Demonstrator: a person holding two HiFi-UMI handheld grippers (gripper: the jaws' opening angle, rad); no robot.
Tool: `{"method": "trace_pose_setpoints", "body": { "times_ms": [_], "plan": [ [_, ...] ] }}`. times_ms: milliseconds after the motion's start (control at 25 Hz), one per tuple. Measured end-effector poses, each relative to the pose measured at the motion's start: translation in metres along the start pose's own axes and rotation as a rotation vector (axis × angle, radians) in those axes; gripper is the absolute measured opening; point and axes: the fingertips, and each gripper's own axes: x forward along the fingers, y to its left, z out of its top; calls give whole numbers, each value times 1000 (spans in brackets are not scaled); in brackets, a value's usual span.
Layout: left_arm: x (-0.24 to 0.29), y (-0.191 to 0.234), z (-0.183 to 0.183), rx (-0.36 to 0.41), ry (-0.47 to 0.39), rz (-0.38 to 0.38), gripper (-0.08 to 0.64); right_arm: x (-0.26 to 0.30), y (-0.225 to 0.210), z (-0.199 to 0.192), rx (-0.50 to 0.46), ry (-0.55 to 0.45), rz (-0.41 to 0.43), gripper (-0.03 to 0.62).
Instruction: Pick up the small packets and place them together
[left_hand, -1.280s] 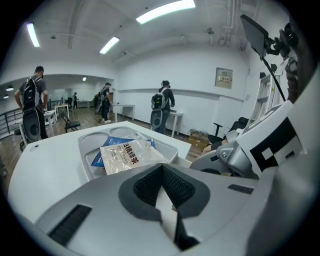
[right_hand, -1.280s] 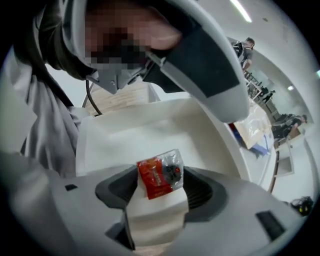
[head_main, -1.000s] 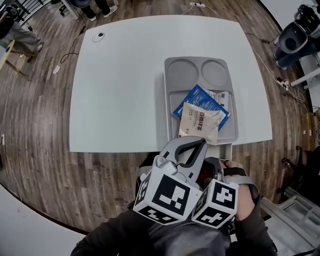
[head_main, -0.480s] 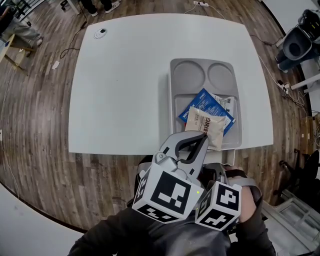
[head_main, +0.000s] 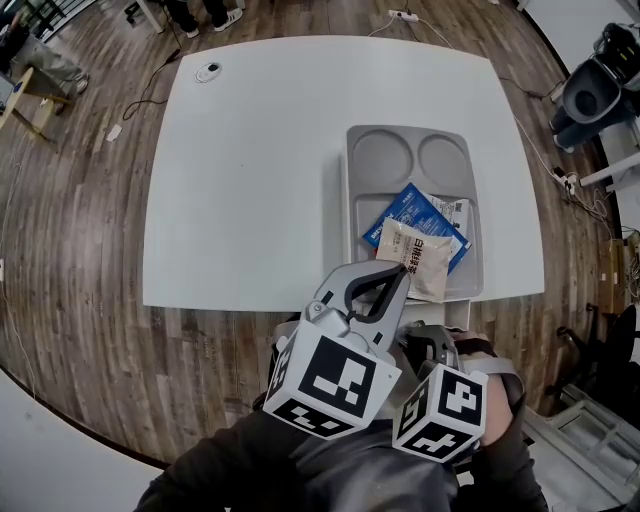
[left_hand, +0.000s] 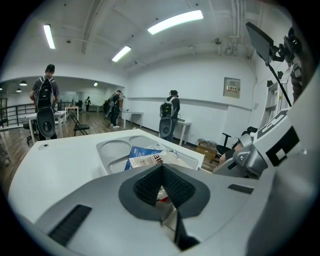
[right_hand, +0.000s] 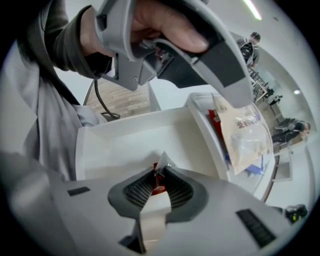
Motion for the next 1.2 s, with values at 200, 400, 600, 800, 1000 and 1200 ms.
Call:
{"method": "trace_pose_setpoints", "body": {
  "times_ms": [200, 400, 600, 800, 1000, 1200],
  "plan": [
    [-10, 6, 9, 7, -7, 29, 0, -18, -9, 13, 23, -64, -49, 69],
    [-18, 4, 18, 5, 0, 36, 0, -43, -12, 20, 42, -106, -64, 69],
    [-22, 8, 36, 7, -24, 38, 0, -77, -28, 34, 69, -169, -100, 69],
    [-27, 16, 54, -17, -108, 68, 0, -100, -62, 42, 99, -214, -194, 69],
    [-28, 36, 42, -68, -114, 103, 0, -98, -101, 50, 144, -238, -265, 71],
    [-28, 42, 35, -71, -106, 114, 0, -83, -126, 57, 93, -250, -314, 71]
  ]
}}
